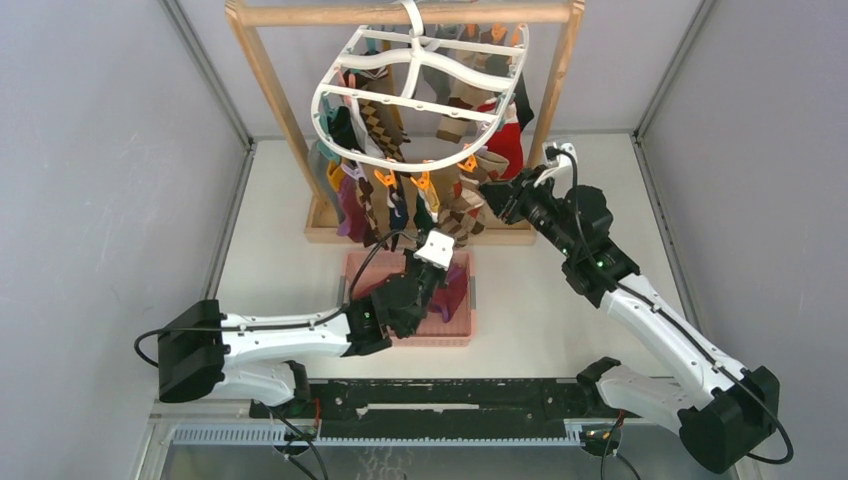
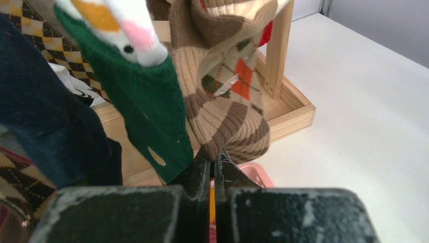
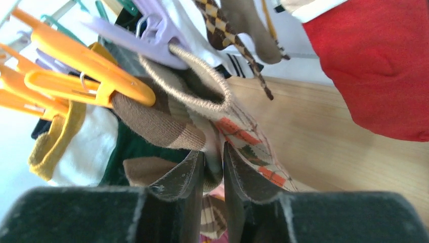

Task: Remove the socks clipped to the hanger
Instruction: Remove the sock from the hanger.

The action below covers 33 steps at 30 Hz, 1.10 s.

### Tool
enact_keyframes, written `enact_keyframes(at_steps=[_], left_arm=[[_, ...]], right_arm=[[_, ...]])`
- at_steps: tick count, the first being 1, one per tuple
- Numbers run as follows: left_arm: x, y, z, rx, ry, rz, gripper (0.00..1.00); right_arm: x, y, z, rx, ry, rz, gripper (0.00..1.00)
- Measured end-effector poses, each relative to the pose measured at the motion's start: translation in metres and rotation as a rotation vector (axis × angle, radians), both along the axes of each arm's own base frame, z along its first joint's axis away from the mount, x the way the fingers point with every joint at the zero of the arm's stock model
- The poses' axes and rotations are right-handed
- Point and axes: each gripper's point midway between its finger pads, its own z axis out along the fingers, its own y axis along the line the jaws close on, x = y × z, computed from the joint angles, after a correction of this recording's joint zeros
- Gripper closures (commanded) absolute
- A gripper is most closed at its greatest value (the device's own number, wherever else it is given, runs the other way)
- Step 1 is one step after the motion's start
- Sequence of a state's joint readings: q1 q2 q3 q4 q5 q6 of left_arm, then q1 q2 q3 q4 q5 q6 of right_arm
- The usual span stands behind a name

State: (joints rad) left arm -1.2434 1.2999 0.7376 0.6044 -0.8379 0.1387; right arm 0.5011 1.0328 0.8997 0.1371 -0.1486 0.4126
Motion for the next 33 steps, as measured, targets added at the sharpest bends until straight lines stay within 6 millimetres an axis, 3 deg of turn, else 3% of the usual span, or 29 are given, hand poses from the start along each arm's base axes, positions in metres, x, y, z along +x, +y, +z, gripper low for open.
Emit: enact_keyframes(at_steps=[7, 15, 25, 33], left_arm=[[-0.005, 0.022, -0.014, 0.01, 0.01, 0.021, 1.0], [-0.013, 0.043, -0.012, -0.027, 0.004, 0.022, 1.0], [-0.025, 0.061, 0.009, -0.106, -0.015, 0.004, 1.0], [-0.036, 0.062, 0.02, -0.135, -0.021, -0.031, 1.0]], right_arm=[[-0.018, 0.019, -0.013, -0.028, 0.018, 0.064, 0.56], [-0.03, 0.029, -0.019, -0.049, 0.016, 0.096, 0.42], [-0.053, 0.037, -0.004, -0.056, -0.041, 0.128, 0.36], [-0.077, 0.04, 0.015, -0.054, -0.111, 0.14, 0.35]])
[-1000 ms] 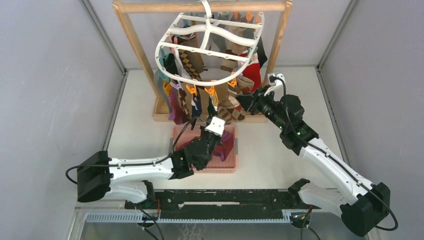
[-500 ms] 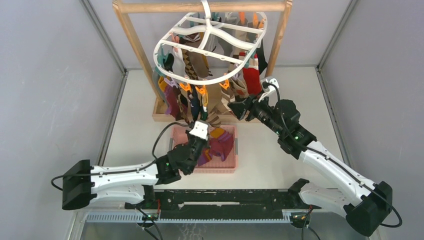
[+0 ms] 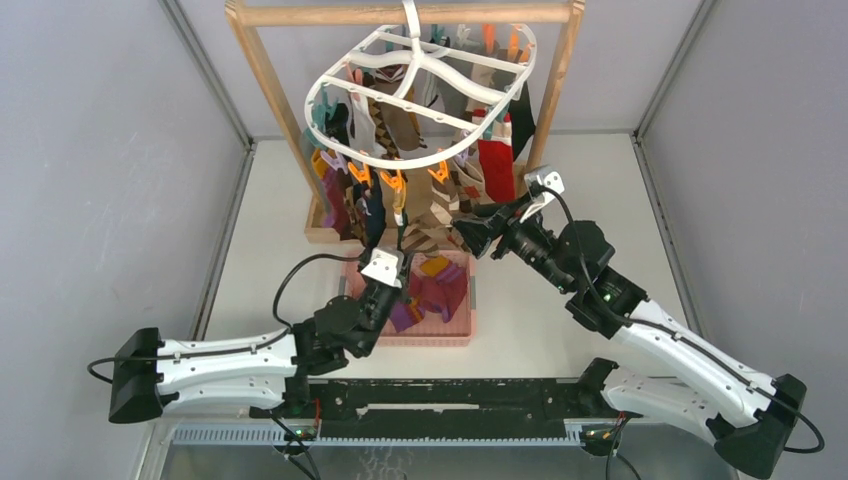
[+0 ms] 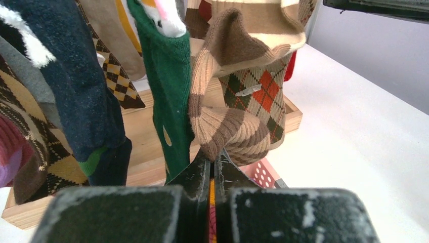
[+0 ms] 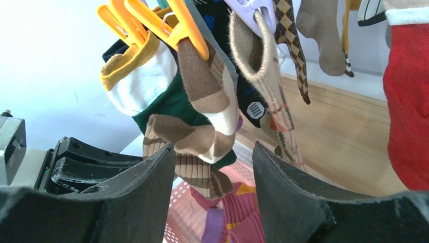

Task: Remove the socks clipped to the hanger
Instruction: Remove the sock from the hanger.

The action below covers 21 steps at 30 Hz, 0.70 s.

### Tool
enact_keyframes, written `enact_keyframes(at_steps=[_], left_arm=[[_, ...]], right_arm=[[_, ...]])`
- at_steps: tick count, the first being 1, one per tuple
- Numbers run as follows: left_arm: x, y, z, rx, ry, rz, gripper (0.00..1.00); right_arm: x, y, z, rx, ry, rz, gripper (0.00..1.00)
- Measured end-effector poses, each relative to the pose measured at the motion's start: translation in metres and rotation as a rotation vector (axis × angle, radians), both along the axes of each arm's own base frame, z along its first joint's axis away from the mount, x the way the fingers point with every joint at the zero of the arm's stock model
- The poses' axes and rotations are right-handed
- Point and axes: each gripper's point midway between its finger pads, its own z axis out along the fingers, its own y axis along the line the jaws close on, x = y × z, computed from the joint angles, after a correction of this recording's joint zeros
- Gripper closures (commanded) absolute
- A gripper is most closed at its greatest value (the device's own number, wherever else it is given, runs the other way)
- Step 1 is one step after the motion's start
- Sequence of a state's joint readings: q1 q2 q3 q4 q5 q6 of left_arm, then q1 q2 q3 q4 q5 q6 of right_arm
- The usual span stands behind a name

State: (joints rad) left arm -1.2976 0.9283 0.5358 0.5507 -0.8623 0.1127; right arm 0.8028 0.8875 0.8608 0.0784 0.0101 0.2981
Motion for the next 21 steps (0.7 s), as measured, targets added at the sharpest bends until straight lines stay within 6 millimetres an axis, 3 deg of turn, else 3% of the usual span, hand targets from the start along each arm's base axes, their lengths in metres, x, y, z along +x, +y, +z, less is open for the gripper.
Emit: enact_keyframes(at_steps=[12, 21], left_arm=[[-0.013, 0.0, 0.006, -0.008, -0.004, -0.027, 1.0], [-0.021, 0.002, 0.011, -0.01, -0.013, -0.042, 1.0]], right_arm=[[-0.019, 0.012, 0.012, -0.041, -0.111, -0.014, 0.33], [-0.001, 0.022, 0.019, -0.102, -0.186, -0.09, 0.33]])
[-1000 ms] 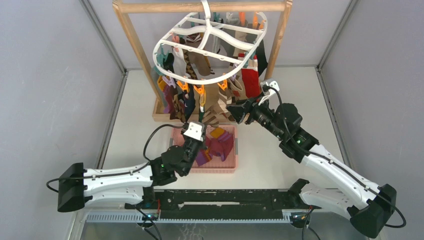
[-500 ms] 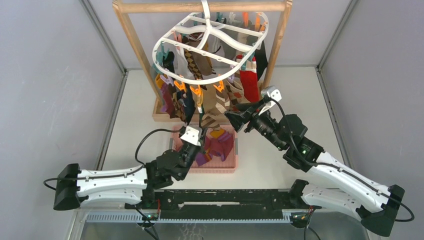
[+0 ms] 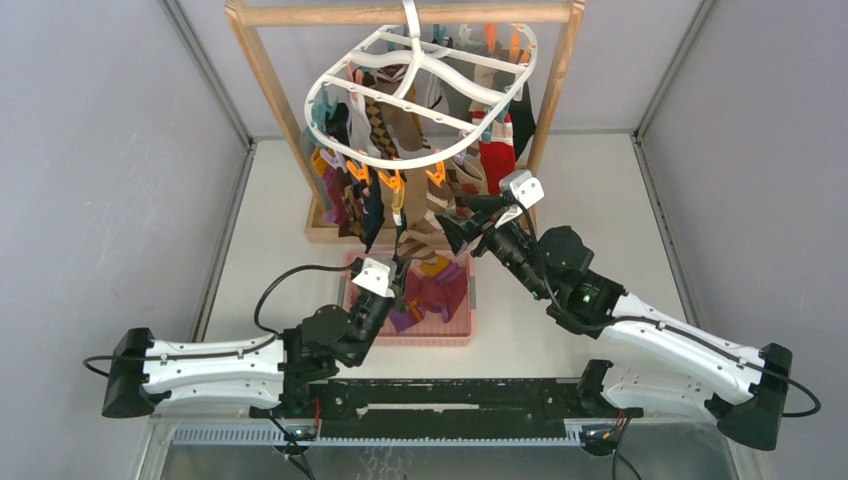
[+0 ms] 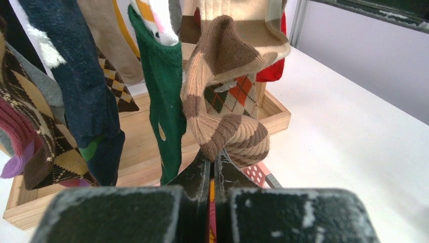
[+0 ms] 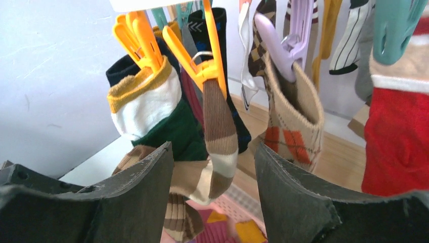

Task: Remove the socks clipped to the hanger
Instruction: Remove the sock from the hanger.

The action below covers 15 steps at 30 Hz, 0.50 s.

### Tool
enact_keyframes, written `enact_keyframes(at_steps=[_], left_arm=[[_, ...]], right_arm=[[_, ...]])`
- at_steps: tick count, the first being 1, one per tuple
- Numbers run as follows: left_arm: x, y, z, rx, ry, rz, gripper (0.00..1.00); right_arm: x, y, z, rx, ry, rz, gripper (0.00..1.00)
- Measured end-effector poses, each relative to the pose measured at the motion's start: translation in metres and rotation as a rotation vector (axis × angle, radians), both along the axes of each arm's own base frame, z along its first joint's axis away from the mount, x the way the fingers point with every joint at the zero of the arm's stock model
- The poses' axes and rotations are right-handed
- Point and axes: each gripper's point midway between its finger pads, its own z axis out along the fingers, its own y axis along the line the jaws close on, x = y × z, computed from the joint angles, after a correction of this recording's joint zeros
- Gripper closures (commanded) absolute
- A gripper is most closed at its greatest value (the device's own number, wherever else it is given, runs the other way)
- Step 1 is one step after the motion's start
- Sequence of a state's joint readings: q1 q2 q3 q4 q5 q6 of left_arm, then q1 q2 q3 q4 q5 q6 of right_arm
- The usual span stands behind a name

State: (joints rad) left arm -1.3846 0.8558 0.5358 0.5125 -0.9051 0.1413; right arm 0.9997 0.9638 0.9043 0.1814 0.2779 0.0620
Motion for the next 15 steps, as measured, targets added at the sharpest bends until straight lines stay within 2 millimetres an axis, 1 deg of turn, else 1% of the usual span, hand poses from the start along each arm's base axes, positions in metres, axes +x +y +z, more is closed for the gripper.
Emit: enact_keyframes(at_steps=[5, 11, 15], left_arm=[[-0.002, 0.003, 0.005, -0.012, -0.005, 0.001, 1.0], [-0.003, 0.003, 0.004, 0.001, -0.009, -0.002, 1.0], [-0.003, 0.003, 0.003, 0.003, -0.008, -0.003, 1.0]], right_arm=[[0.006, 0.002, 0.017, 0.009, -0.048, -0.022, 0.33], [0.008, 0.007, 0.038, 0.024, -0.101, -0.023, 0.33], [0.009, 0.011, 0.045, 0.027, -0.118, -0.022, 0.33]])
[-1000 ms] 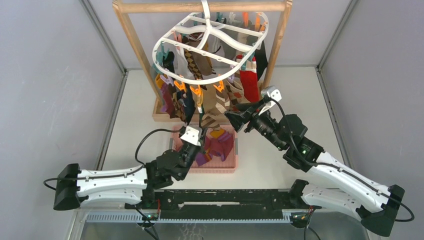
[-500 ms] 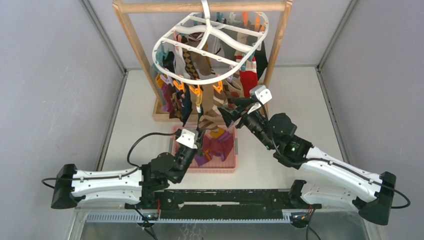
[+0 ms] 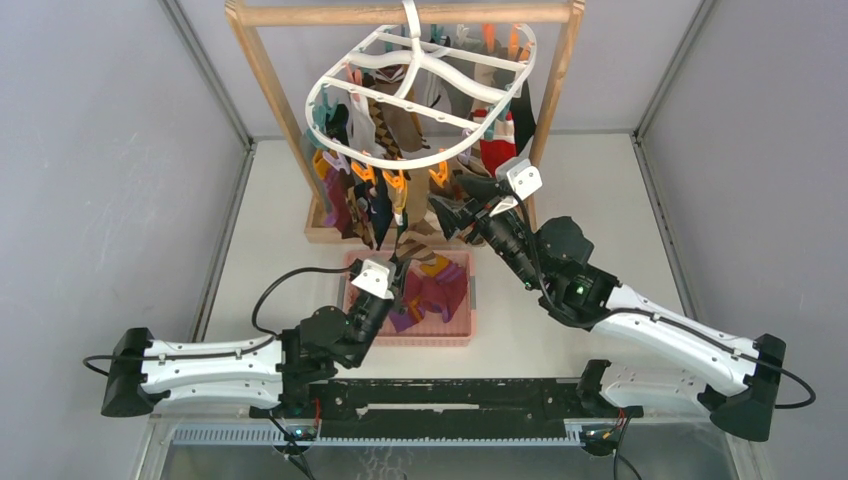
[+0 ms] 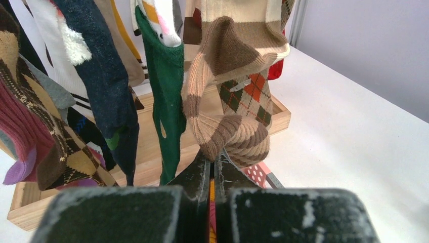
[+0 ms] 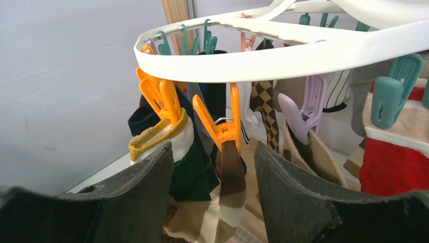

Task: Remove the socks clipped to the hanger
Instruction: Remove the sock from the hanger.

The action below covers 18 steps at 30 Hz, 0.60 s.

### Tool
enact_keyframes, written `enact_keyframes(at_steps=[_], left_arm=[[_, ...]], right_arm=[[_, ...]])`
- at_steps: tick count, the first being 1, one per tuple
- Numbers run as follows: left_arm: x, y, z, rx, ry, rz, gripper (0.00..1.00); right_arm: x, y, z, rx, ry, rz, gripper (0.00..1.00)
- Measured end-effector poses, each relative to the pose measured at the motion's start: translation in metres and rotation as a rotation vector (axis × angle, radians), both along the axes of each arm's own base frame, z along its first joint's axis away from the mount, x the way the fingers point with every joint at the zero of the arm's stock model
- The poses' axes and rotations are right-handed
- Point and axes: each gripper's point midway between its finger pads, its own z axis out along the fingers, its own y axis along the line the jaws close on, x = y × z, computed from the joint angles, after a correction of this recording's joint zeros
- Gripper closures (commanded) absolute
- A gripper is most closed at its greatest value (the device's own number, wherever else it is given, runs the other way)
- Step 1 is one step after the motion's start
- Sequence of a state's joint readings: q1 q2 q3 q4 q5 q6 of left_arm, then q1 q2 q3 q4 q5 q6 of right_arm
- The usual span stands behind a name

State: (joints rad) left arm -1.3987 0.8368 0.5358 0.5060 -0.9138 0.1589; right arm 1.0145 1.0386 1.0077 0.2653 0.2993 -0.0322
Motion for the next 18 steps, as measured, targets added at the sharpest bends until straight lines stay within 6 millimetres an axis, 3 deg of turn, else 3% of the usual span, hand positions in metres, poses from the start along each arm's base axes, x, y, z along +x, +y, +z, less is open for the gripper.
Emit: enact_keyframes(at_steps=[18], left_arm=[[-0.001, 0.0, -0.001, 0.008, -0.002, -0.001, 1.0]], right_arm=[[0.014, 0.012, 0.019, 0.005, -0.04, -0.036, 0.36]])
